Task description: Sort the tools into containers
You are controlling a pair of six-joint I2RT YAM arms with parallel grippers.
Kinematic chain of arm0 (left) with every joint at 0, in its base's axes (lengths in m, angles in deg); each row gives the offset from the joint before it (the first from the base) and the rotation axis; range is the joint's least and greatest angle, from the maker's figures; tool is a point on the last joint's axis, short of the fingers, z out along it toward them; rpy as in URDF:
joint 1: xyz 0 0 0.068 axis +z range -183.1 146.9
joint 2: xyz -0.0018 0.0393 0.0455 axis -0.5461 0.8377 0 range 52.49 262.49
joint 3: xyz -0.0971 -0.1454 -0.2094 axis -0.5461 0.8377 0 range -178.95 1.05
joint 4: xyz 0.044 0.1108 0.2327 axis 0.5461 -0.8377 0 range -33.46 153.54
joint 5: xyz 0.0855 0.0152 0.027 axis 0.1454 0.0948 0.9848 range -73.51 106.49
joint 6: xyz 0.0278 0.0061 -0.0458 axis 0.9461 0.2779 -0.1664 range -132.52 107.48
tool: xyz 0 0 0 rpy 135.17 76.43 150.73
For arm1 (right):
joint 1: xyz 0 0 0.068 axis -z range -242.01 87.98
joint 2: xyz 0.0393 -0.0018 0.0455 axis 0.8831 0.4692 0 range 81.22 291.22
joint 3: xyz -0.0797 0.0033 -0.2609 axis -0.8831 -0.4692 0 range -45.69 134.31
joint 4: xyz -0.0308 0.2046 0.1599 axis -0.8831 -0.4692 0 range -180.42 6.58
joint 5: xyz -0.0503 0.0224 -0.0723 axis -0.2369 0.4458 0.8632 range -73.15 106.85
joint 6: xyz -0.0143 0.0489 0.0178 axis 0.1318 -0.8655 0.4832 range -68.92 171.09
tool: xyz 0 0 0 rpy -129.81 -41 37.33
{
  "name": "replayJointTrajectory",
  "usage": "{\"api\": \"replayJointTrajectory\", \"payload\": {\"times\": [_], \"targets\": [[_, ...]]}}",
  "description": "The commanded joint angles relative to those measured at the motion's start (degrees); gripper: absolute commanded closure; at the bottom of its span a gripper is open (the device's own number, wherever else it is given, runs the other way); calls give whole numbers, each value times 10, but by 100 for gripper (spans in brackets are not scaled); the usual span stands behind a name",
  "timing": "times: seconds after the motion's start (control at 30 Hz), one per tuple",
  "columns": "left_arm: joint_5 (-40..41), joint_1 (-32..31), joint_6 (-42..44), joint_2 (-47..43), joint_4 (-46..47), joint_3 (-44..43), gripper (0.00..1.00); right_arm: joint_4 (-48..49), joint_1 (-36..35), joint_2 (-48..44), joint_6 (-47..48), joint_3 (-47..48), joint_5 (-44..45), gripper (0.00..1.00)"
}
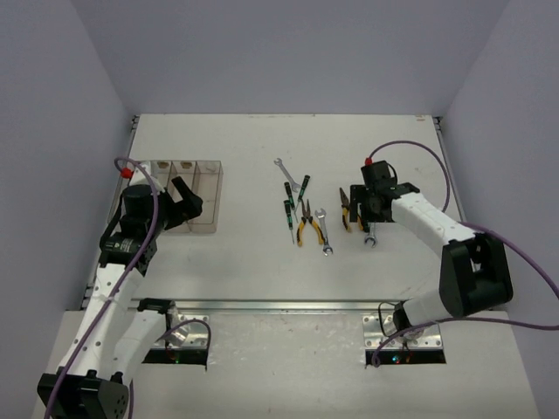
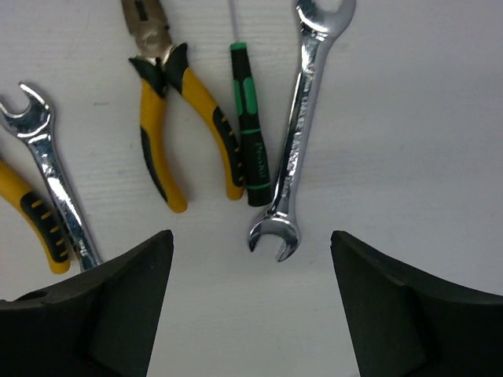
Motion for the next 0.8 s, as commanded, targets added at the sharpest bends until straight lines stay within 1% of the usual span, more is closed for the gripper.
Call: {"api": "replayJointTrajectory", "payload": {"times": [0.0, 0.07, 0.1, 0.13, 0.37, 0.57, 0.77], "targets": [[-30, -18, 10, -45, 40, 0, 0, -5, 53, 69, 28, 69, -39, 31], [-37, -23, 10, -50, 43, 2, 0, -12, 61, 92, 39, 95, -41, 45], [-41, -26, 10, -51, 44, 2, 0, -17, 66, 108, 44, 100, -41, 51], [-44, -27, 10, -51, 44, 2, 0, -20, 69, 120, 47, 111, -42, 54], [-64, -32, 14, -48, 50, 4, 0, -33, 75, 191, 73, 170, -56, 60], [-75, -36, 16, -47, 53, 7, 0, -31, 75, 237, 80, 177, -61, 64], [-83, -38, 18, -43, 56, 8, 0, -21, 75, 256, 78, 164, -82, 66]]}}
